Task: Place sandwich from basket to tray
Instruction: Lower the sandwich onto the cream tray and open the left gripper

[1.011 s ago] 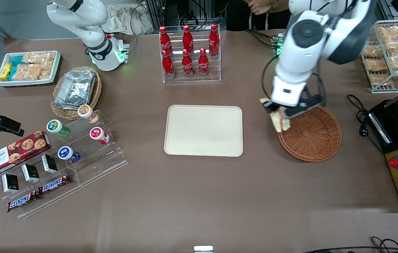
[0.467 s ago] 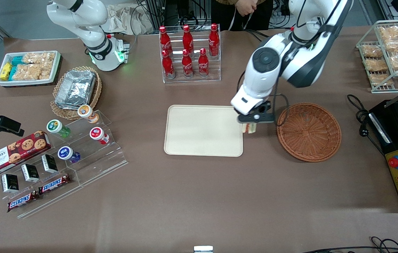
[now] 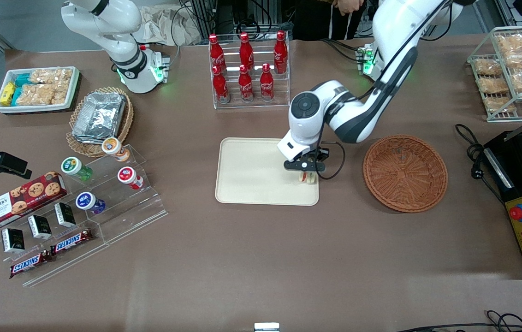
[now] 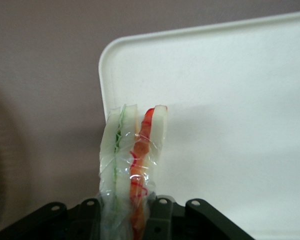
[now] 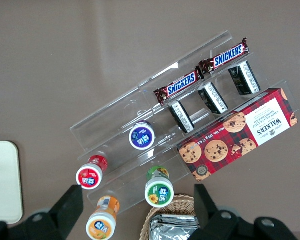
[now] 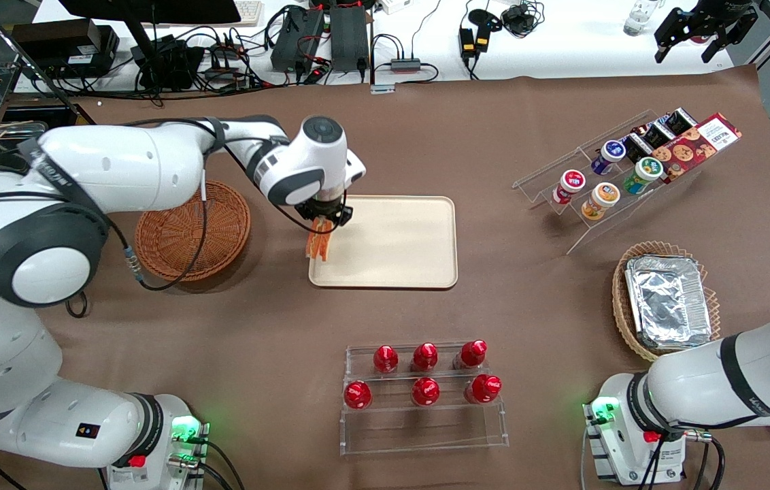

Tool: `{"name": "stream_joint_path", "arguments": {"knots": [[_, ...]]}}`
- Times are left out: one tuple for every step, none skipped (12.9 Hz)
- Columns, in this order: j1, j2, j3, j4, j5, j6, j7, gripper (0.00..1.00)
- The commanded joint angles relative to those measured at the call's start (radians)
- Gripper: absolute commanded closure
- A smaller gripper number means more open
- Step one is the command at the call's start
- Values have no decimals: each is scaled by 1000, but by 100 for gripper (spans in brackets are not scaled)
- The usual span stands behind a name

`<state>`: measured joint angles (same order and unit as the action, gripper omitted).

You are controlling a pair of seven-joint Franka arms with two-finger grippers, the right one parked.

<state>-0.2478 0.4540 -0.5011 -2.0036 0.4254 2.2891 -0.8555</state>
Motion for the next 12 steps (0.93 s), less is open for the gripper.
{"name": "stream_joint_path", "arguments": {"knots": [[-2, 41, 1, -23, 90, 56, -60, 100], [-1, 57, 1, -15, 108, 58, -72, 100], [-1, 61, 1, -6, 113, 59, -77, 100], [-1, 63, 1, 5, 113, 59, -80, 100], [-1, 74, 1, 9, 115, 59, -89, 100], [-2, 86, 3, 20, 125, 59, -92, 84], [-2, 103, 3, 29, 148, 59, -106, 26], [-2, 110, 3, 29, 180, 59, -120, 0], [-2, 111, 1, 29, 194, 59, -128, 0], [-2, 109, 3, 31, 194, 59, -132, 0], [-1, 109, 1, 32, 194, 58, -132, 0], [1, 106, 1, 32, 193, 58, -131, 0]]}}
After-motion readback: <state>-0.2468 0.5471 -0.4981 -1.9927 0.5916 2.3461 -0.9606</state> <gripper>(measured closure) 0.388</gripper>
